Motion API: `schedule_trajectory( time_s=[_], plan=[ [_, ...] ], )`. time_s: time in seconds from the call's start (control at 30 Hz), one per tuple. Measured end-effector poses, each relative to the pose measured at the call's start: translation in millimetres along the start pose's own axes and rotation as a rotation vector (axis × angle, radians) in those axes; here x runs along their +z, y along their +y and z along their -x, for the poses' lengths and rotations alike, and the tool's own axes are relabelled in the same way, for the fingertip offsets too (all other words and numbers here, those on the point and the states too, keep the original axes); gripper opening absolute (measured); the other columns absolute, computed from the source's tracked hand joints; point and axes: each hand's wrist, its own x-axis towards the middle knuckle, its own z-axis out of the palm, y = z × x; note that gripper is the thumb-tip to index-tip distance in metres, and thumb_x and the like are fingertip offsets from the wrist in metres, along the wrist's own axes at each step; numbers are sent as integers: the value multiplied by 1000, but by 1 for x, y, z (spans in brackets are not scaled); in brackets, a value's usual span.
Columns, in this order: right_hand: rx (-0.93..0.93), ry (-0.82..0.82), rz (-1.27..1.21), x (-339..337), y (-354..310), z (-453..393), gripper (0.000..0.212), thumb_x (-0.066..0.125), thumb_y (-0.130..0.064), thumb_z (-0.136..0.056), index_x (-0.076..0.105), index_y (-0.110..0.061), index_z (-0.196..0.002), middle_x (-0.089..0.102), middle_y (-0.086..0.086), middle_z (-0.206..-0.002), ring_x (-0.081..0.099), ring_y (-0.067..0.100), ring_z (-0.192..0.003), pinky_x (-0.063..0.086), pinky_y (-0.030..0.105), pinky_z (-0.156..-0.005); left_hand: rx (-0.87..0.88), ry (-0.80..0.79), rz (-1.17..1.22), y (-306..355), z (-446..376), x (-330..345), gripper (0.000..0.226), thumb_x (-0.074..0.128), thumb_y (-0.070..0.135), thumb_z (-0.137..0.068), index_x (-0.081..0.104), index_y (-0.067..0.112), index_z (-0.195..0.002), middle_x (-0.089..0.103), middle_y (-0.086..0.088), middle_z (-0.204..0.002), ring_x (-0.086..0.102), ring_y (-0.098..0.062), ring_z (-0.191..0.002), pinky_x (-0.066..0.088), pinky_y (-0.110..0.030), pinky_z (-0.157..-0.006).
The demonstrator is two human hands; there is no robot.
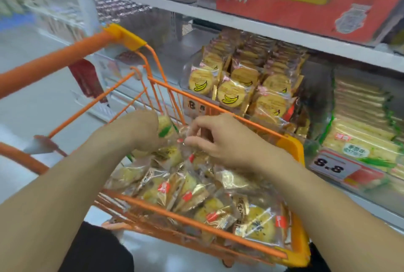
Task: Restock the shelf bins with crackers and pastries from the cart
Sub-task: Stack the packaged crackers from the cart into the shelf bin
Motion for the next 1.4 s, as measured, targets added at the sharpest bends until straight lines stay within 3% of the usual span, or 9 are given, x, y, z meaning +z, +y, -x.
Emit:
schedule_trajectory(
  time_s=[0.1, 0.27, 0.5, 0.7, 0.87, 1.0, 1.13, 1.23, 1.4],
  plan=[
    [-13, -76, 71, 12, -1, -11, 14, 68, -34, -93, 71, -20, -94, 61, -12, -68, 53, 6, -67, 41, 30, -67, -17, -40, -3, -9, -1, 7, 68, 57, 53, -93, 38, 5, -138, 55, -14, -134, 56, -31, -119, 46, -35, -89],
    [-9, -101, 71, 21, 3, -18, 15, 67, -34, -93, 70, -20, -95, 68, -8, -73, 63, 13, -72, 43, 30, -71, 33, 231, 28, -5, -7, 27, 22, 64, 30, -90, 51, 13, -86, 61, -10, -98, 58, -29, -82, 54, -40, -72],
    [0, -66, 58, 13, 2, -12, 12, 65, -32, -95, 71, -21, -93, 69, -9, -75, 60, 5, -70, 46, 27, -68, 20, 185, 57, 3, -4, 33, 22, 53, 19, -95, 46, 7, -112, 60, -14, -107, 61, -31, -96, 42, -34, -67],
    [33, 329, -95, -3, 3, -8, 31, 69, -19, -90, 62, -18, -120, 53, -4, -113, 54, 0, -93, 43, 11, -85, 75, 388, 459, -7, 26, -4, 28, 55, 36, -96, 55, 15, -116, 64, -3, -94, 60, -25, -87, 48, -34, -72],
    [165, 315, -435, -11, 0, -8, 55, 78, -54, -77, 61, -30, -123, 55, -8, -119, 57, 1, -110, 50, 26, -94, 433, 197, 1123, -1, 60, -13, 19, 62, 40, -94, 67, 36, -112, 73, 3, -100, 70, -18, -94, 58, -37, -81],
    [156, 267, -753, -21, -2, 0, 41, 79, -33, -77, 67, -9, -108, 67, -16, -83, 65, 7, -79, 56, 26, -72, 417, -132, 1526, 7, 63, -13, 32, 60, 31, -92, 65, 27, -123, 71, 3, -116, 69, -20, -104, 58, -29, -74],
    [267, 319, -1029, -30, -6, 9, 32, 74, -19, -86, 63, -5, -113, 74, 5, -100, 72, 20, -88, 60, 36, -70, 441, -403, 1821, 11, 70, -18, 45, 42, 46, -93, 69, 27, -124, 70, -3, -123, 70, -27, -106, 60, -42, -76],
    [391, 390, -1162, -37, -4, 13, 19, 67, -18, -94, 64, -10, -110, 76, 9, -104, 74, 20, -89, 62, 38, -71, 519, -404, 1896, 17, 70, -20, 42, 41, 42, -96, 76, 25, -110, 72, -8, -116, 72, -28, -97, 61, -42, -72],
    [548, 524, -1204, -49, 4, 25, 31, 63, -28, -98, 65, -4, -118, 77, 9, -99, 74, 21, -82, 60, 38, -62, 526, -260, 1873, 34, 58, -10, 46, 65, 10, -88, 57, 15, -133, 67, -22, -122, 68, -44, -103, 60, -45, -78]
  ],
)
